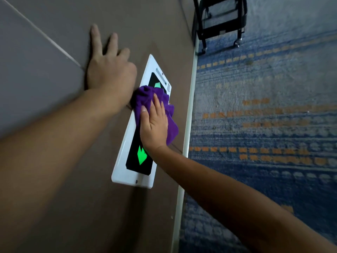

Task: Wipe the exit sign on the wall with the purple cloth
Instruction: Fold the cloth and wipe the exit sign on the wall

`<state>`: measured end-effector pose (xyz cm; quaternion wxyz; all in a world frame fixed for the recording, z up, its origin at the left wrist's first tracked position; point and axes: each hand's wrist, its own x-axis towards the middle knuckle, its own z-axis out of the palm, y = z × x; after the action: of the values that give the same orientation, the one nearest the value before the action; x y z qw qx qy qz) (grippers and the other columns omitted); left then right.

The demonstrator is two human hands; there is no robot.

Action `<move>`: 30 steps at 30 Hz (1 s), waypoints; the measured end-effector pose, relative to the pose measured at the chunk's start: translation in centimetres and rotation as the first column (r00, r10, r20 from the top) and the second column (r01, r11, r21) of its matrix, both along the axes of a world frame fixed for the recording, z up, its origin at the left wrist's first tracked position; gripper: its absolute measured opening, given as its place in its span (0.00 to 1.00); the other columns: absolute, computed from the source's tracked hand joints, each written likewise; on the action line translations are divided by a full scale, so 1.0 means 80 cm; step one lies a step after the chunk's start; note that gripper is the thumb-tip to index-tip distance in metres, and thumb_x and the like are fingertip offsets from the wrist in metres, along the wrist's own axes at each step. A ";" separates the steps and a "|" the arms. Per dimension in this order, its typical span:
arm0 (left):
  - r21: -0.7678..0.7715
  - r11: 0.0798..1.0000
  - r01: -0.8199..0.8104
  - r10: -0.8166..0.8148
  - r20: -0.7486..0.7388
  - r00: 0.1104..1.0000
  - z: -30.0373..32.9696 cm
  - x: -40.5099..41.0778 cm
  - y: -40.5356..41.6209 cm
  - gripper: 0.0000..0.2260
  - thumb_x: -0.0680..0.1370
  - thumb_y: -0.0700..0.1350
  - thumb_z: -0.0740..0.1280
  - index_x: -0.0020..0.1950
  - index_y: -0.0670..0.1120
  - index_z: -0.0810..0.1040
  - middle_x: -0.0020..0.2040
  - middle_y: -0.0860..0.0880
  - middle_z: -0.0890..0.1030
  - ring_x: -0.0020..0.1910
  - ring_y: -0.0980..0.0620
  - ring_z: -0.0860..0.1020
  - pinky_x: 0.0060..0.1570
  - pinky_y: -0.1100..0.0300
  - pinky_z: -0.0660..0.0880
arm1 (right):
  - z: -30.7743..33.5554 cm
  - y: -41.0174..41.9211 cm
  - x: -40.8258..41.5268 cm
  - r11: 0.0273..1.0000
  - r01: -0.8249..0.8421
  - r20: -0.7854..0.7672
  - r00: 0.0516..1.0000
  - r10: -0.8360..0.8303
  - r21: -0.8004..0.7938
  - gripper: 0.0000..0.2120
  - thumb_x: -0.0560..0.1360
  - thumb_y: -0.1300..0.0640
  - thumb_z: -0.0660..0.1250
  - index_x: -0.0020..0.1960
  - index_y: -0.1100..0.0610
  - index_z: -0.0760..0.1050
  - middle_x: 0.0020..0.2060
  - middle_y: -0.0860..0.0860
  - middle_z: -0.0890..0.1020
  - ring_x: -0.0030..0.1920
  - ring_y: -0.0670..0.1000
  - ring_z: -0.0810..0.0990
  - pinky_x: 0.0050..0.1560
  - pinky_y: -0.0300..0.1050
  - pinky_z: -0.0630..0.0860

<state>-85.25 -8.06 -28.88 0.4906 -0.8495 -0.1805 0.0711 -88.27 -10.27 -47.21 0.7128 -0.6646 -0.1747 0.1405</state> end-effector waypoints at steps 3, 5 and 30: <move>-0.037 0.997 0.072 -0.070 0.062 0.996 -0.008 -0.005 0.004 0.17 0.81 0.46 0.58 0.64 0.49 0.83 0.72 0.43 0.74 0.81 0.37 0.55 0.75 0.30 0.41 | 0.008 0.019 0.044 1.000 0.023 -0.044 0.999 -0.023 -0.002 0.27 0.84 0.42 0.49 0.81 0.46 0.62 0.83 0.46 0.60 0.83 0.50 0.53 0.81 0.61 0.50; -0.078 0.994 0.081 -0.075 0.074 0.994 -0.006 -0.006 0.005 0.17 0.80 0.45 0.58 0.62 0.48 0.84 0.70 0.43 0.76 0.81 0.37 0.56 0.75 0.30 0.40 | 0.011 0.033 0.076 0.999 0.036 -0.058 0.998 -0.036 -0.005 0.25 0.85 0.44 0.51 0.81 0.47 0.62 0.83 0.47 0.60 0.83 0.51 0.53 0.81 0.63 0.52; -0.803 0.540 0.252 0.231 0.429 0.873 -0.076 -0.046 -0.046 0.16 0.81 0.36 0.63 0.67 0.44 0.82 0.76 0.48 0.72 0.75 0.49 0.69 0.75 0.57 0.64 | -0.057 -0.069 -0.019 0.987 -0.117 -0.253 0.964 0.087 -0.106 0.18 0.82 0.47 0.64 0.71 0.49 0.76 0.69 0.51 0.75 0.69 0.52 0.73 0.67 0.45 0.70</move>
<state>-88.93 -11.75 -34.95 -0.0401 -0.9684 -0.2358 -0.0708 -89.80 -15.79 -51.75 0.6796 -0.6736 -0.1094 0.2691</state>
